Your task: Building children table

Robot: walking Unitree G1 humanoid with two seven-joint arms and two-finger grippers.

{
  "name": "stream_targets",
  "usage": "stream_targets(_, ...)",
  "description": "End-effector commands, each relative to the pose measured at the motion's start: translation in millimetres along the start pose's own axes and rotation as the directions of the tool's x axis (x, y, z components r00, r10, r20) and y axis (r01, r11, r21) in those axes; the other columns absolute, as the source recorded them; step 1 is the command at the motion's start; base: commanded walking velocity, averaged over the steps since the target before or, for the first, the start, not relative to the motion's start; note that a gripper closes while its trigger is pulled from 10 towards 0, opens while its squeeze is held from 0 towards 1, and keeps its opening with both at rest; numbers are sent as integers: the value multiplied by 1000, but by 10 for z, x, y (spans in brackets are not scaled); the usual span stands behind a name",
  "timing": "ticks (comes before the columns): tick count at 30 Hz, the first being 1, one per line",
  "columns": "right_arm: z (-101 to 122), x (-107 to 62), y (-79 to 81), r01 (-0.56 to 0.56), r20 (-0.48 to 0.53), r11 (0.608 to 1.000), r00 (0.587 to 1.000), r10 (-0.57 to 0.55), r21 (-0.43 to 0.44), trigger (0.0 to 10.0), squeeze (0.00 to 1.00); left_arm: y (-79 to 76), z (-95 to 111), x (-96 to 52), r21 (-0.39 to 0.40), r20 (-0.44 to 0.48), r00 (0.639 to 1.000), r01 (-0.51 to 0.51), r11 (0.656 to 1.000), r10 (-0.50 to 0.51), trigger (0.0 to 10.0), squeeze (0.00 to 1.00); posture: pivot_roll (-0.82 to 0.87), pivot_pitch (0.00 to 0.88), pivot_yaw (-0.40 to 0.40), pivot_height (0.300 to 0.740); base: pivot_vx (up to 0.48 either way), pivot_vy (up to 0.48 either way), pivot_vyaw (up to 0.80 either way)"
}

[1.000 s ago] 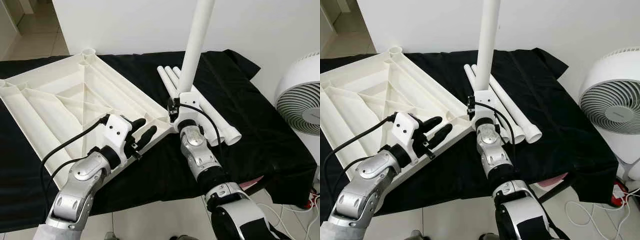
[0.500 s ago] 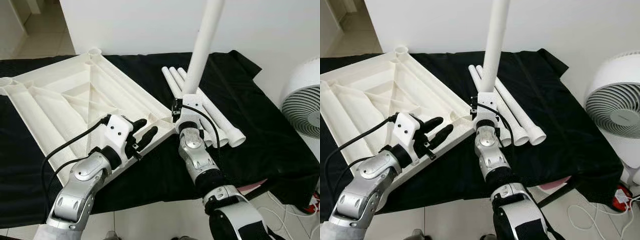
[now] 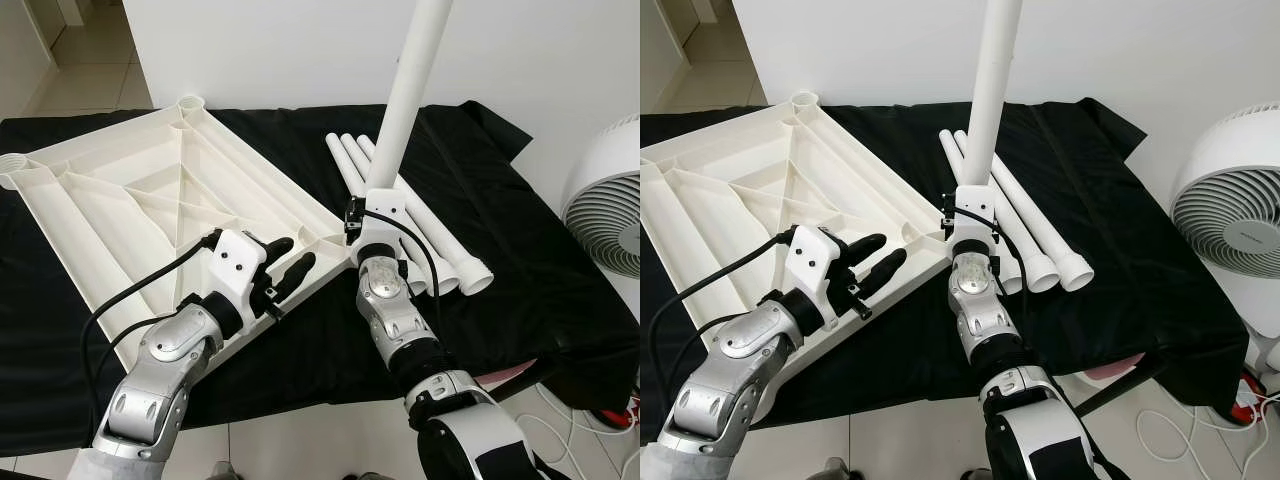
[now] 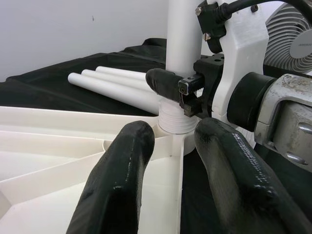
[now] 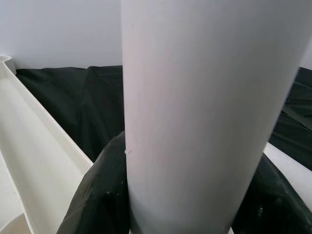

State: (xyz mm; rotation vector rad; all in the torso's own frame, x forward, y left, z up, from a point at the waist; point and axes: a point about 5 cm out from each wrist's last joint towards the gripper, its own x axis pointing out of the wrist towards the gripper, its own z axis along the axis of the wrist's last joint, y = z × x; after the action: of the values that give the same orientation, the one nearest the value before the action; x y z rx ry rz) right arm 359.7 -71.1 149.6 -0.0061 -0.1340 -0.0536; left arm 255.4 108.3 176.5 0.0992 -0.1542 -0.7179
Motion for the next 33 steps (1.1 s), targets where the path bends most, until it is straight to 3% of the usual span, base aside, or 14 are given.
stream_targets(1,-247,-51,-179,64,-103,997,992,-68,-43,10000,263,11,5,4,11,5,1000,-22,1000,22,10000,0,-1,69,-28,740,0,0,0)
stream_targets(2,-247,-51,-179,64,-103,997,992,-68,-43,10000,263,11,5,4,11,5,1000,-22,1000,22,10000,0,-1,69,-28,740,0,0,0)
stream_targets(3,-238,-52,-174,48,-96,999,994,-50,-20,10000,965,11,5,7,11,5,1000,-22,1000,22,10000,0,-1,69,-28,740,0,0,0)
stream_targets(13,-169,-36,-181,9,-46,1000,999,-8,7,10000,1000,8,11,29,10,9,1000,-16,1000,16,10000,0,-8,64,-23,740,0,0,0)
stream_targets(14,-156,-19,-176,-22,-42,1000,999,22,8,10000,0,13,11,36,11,10,1000,-16,1000,16,10000,0,-9,62,-24,740,0,0,0)
stream_targets(20,-118,9,-190,-60,-24,998,998,61,13,10000,0,17,14,44,11,12,1000,-16,1000,16,10000,0,-9,60,-24,740,0,0,0)
stream_targets(22,-76,61,-212,-170,-13,985,985,171,27,10000,0,24,18,57,14,15,1000,-16,1000,15,10000,0,-14,53,-21,740,0,0,0)
stream_targets(24,-76,61,-212,-170,-13,985,985,171,27,10000,0,24,18,57,14,15,1000,-16,1000,15,10000,0,-14,53,-21,740,0,0,0)
stream_targets(26,-28,117,-267,-287,-2,958,958,287,3,10000,0,31,26,68,15,19,1000,-15,1000,14,10000,0,-14,50,-19,740,0,0,0)
stream_targets(28,-28,117,-267,-287,-2,958,958,287,3,10000,0,31,26,68,15,19,1000,-15,1000,14,10000,0,-14,50,-19,740,0,0,0)
stream_targets(33,56,184,-351,-406,12,913,913,407,-29,10000,0,39,33,74,18,21,1000,-14,1000,13,10000,0,-15,47,-16,740,0,0,0)
